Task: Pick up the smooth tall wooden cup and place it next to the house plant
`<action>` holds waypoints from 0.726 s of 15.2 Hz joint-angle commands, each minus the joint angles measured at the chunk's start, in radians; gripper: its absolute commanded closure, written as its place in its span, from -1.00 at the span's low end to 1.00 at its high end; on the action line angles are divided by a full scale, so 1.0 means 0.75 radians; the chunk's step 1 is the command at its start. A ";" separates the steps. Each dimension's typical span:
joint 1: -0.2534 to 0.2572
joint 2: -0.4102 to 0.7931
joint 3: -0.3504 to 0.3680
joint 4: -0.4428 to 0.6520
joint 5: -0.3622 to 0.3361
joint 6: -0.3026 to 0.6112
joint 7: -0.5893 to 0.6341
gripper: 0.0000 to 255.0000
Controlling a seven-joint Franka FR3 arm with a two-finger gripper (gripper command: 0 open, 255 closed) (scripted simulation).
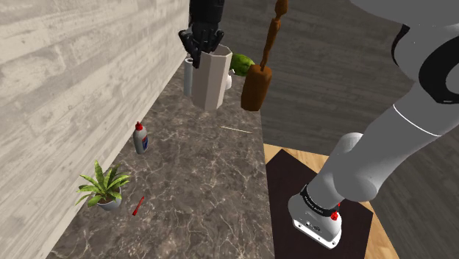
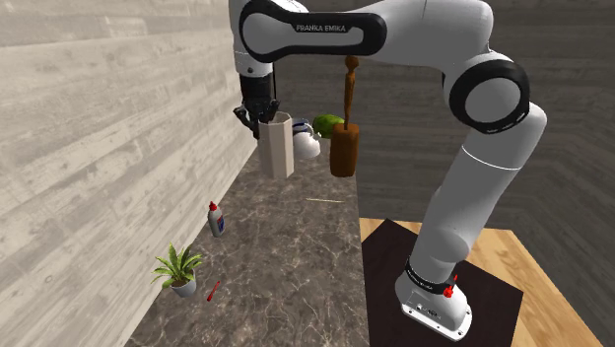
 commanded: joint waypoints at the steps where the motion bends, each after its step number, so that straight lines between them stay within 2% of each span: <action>1: 0.024 -0.034 0.029 -0.034 0.007 0.000 0.054 1.00; 11: 0.155 -0.075 0.215 -0.059 0.027 -0.024 0.368 1.00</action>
